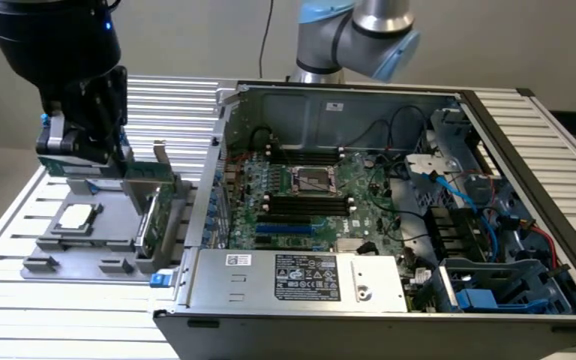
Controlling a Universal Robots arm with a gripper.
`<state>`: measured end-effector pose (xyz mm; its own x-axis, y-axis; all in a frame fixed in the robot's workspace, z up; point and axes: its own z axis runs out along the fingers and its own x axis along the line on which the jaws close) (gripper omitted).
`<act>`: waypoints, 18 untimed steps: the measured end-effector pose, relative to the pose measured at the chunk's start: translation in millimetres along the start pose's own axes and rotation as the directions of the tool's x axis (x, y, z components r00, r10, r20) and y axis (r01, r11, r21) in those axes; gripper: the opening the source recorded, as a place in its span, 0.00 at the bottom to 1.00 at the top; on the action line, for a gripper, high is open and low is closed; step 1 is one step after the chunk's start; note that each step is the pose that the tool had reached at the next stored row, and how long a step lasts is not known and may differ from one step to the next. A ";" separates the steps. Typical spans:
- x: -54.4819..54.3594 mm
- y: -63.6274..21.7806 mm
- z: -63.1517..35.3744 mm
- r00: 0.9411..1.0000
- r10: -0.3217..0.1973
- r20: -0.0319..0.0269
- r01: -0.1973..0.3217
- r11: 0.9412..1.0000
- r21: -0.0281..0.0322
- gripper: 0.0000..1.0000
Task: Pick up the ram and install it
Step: 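Pick up the ram and move it above insertion slot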
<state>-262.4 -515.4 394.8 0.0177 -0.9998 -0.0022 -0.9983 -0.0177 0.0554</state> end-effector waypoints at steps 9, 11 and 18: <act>-5.0 -38.2 -23.8 1.000 0.000 0.000 0.000 1.000 0.000 0.14; -7.4 -46.3 -24.3 1.000 0.000 0.000 0.000 1.000 0.000 0.14; -19.0 -71.1 -25.7 1.000 0.000 -0.003 0.000 1.000 0.000 0.14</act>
<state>-190.3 -495.2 416.5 0.0178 -0.9998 0.0005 -0.9983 -0.0177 0.0557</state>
